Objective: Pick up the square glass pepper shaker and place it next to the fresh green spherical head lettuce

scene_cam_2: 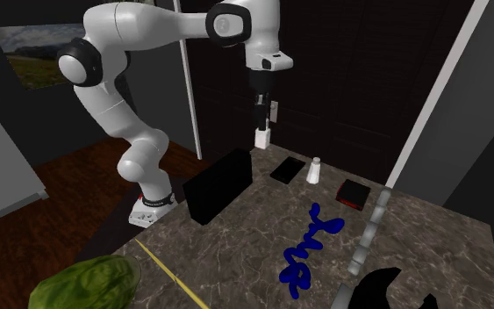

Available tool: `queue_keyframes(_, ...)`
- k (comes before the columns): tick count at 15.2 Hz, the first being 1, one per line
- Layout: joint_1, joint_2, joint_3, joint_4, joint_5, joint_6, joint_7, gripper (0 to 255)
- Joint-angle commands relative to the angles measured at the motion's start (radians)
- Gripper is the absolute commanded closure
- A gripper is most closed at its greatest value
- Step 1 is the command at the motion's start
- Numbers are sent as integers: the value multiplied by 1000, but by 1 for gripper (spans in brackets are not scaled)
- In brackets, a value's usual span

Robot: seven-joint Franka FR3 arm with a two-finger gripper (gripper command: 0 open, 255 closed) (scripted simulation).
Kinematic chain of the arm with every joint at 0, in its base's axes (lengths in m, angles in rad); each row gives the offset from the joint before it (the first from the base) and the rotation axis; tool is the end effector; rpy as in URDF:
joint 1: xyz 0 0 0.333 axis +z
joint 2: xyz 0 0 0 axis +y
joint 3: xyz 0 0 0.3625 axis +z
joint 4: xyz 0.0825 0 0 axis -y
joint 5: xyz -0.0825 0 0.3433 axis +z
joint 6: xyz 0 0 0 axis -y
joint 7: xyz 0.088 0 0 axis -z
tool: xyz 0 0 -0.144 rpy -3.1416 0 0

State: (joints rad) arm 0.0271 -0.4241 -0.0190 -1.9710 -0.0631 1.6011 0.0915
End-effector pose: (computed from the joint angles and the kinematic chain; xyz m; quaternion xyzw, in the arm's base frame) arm 0.3630 -0.0078 0.6492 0.9984 -0.0408 0.0284 0.0262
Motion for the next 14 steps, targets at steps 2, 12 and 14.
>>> queue_keyframes(2, -18, -87, -37, -77, -17, -6, -52, 255)
queue_keyframes(12, -88, -315, -182, -221, -113, -71, -238, 255)
queue_keyframes(14, -104, -351, -213, -236, -138, -87, -279, 255)
